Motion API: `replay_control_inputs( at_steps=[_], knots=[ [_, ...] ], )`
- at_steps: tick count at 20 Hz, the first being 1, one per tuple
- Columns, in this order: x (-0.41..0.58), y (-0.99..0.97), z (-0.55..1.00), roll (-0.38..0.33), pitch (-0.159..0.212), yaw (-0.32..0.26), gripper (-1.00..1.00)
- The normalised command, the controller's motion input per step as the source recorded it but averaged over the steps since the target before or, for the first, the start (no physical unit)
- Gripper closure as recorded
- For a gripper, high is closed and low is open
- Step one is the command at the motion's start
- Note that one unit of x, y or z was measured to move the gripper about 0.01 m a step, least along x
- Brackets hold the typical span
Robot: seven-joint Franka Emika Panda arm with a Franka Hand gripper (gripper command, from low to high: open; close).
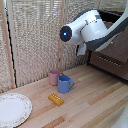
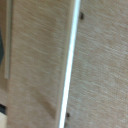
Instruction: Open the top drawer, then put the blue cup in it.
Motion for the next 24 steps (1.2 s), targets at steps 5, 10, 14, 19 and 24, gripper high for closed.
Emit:
replay_control_inputs(
  at_steps=[5, 10, 14, 19, 24],
  knots=[
    [0.052, 0.12, 0.03, 0.336, 0.07, -0.251, -1.0],
    [0.0, 0.07, 0.13, 0.296, 0.039, -0.278, -1.0],
    [0.0, 0.06, 0.13, 0.298, 0.048, -0.277, -1.0],
    [0.012, 0.08, 0.08, 0.316, 0.069, -0.265, -1.0],
    [0.072, 0.15, 0.02, 0.345, 0.066, -0.239, -1.0]
  ],
)
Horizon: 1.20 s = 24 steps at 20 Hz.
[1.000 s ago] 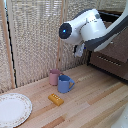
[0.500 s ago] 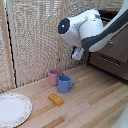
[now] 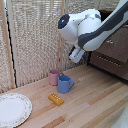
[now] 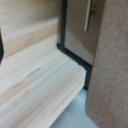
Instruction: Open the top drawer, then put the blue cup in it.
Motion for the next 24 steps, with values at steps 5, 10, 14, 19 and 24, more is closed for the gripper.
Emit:
replay_control_inputs(
  at_steps=[5, 10, 14, 19, 24],
  knots=[
    [0.138, 0.23, 0.0, 0.367, 0.044, -0.198, -1.0],
    [0.175, 0.29, 0.0, 0.373, 0.012, -0.17, -1.0],
    [0.289, 0.37, 0.0, 0.339, 0.02, -0.128, -1.0],
    [0.363, 0.22, -0.01, 0.207, 0.081, -0.062, -1.0],
    [0.357, 0.08, -0.04, 0.073, 0.068, -0.03, -1.0]
  ],
)
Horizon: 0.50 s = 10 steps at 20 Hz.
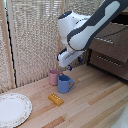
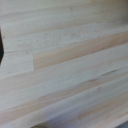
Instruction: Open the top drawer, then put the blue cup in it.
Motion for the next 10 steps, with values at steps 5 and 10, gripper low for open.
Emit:
replay_control_inputs(
  at_steps=[5, 10],
  knots=[
    [0.407, 0.01, -0.16, 0.027, 0.006, -0.022, -1.0],
    [0.365, 0.0, -0.21, 0.039, 0.007, -0.029, -1.0]
  ],
)
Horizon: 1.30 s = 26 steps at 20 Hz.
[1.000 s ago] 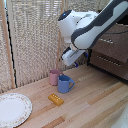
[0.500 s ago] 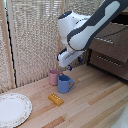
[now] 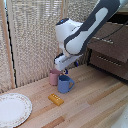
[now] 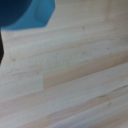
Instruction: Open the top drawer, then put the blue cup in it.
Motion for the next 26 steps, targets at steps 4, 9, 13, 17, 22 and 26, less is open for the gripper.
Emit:
replay_control_inputs(
  at_steps=[4, 9, 13, 17, 22, 26],
  knots=[
    [0.322, -0.02, -0.22, 0.036, 0.011, -0.051, -1.0],
    [0.271, -0.14, -0.24, 0.033, 0.003, -0.099, -1.0],
    [0.27, -0.12, -0.34, 0.078, 0.002, -0.166, -1.0],
    [0.139, -0.04, -0.38, 0.142, 0.058, -0.14, -1.0],
    [-0.022, -0.02, -0.23, 0.089, 0.153, -0.033, 1.0],
    [-0.109, 0.0, -0.17, -0.017, 0.08, -0.007, 1.0]
  ],
)
